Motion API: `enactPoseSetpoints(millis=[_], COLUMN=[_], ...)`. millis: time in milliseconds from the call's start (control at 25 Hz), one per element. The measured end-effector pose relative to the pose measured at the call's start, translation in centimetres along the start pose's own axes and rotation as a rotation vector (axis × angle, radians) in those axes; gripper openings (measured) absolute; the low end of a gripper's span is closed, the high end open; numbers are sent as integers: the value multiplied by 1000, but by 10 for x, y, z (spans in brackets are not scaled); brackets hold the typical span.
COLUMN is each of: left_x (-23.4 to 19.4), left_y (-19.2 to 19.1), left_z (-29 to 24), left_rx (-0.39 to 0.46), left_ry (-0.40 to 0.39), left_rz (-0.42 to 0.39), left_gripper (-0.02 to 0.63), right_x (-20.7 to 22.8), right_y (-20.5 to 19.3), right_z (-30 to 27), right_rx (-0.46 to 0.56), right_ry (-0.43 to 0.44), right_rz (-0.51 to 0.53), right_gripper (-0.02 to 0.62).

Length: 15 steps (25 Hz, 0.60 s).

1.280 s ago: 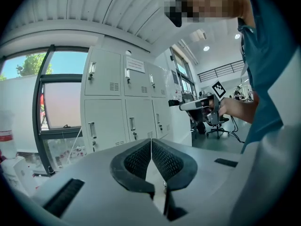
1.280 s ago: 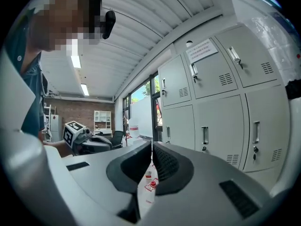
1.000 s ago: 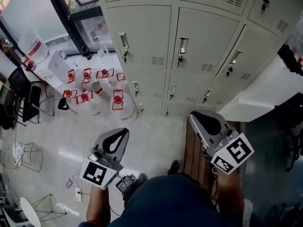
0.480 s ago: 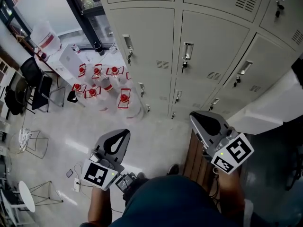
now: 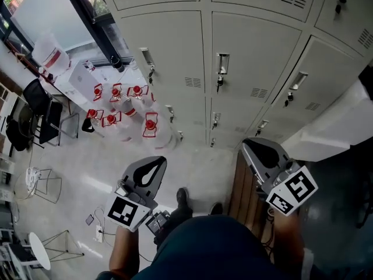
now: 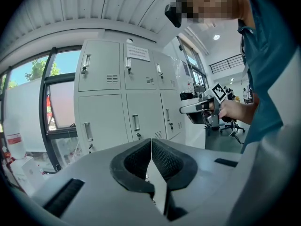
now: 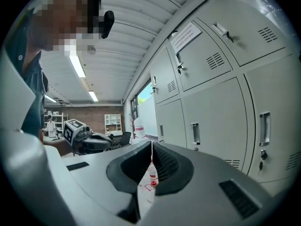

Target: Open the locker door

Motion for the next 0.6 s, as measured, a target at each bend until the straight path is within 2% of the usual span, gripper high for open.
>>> enactPoseSetpoints(millis=[360, 600], left_x=[-45, -78], left_y=[8, 4], left_z=[-30, -34], left_rx=[87, 103], left_ry=[-152, -208], left_rz=[-18, -5], left_gripper=[20, 20], right_x=[-21, -34], right_y=[11, 11], right_z=[-1, -22], right_rx=[7, 5], right_ry=[-160, -224], right_rz=[34, 40], right_gripper=[38, 38])
Point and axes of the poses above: the fingertips, and each gripper's own axes: z backward along the fingers, x to its right, y out of its top, the point moved 9 cm from there along z, backward along the fingers, and after that the axes turned 8 degrees about x, right-handed, at the moved point
